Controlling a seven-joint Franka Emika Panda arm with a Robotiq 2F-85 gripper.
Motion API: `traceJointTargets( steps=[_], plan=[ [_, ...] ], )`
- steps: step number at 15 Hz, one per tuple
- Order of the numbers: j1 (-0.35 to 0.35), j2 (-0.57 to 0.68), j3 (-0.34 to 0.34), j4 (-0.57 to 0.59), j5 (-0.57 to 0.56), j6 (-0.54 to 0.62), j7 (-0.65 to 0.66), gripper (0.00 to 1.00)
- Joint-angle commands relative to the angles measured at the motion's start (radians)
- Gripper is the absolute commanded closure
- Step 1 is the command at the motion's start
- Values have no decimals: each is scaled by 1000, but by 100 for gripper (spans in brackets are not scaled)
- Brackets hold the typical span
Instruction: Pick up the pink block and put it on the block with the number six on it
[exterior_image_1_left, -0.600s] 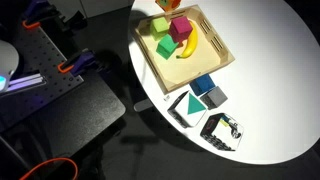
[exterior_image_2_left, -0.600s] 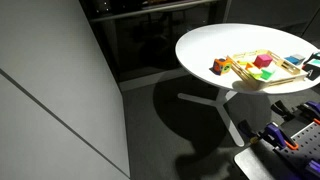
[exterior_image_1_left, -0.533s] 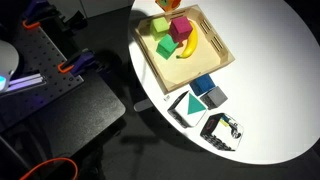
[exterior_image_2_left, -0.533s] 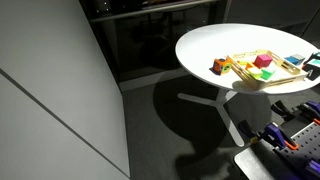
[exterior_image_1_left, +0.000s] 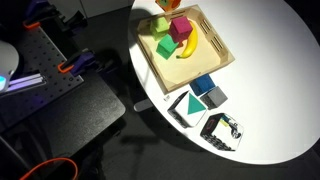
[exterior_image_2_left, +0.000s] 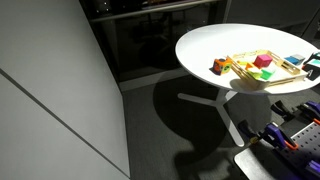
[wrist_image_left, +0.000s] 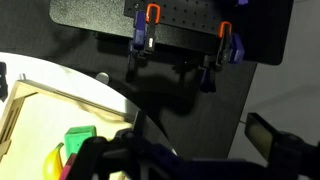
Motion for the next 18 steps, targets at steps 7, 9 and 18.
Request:
traceJointTargets(
  steps=[7, 9, 18],
  plan=[
    [-35, 272, 56, 181, 8, 172, 121, 0],
    [-45, 330, 57, 217, 12, 207, 129, 0],
    [-112, 551, 64, 283, 2, 431, 186, 0]
  ],
)
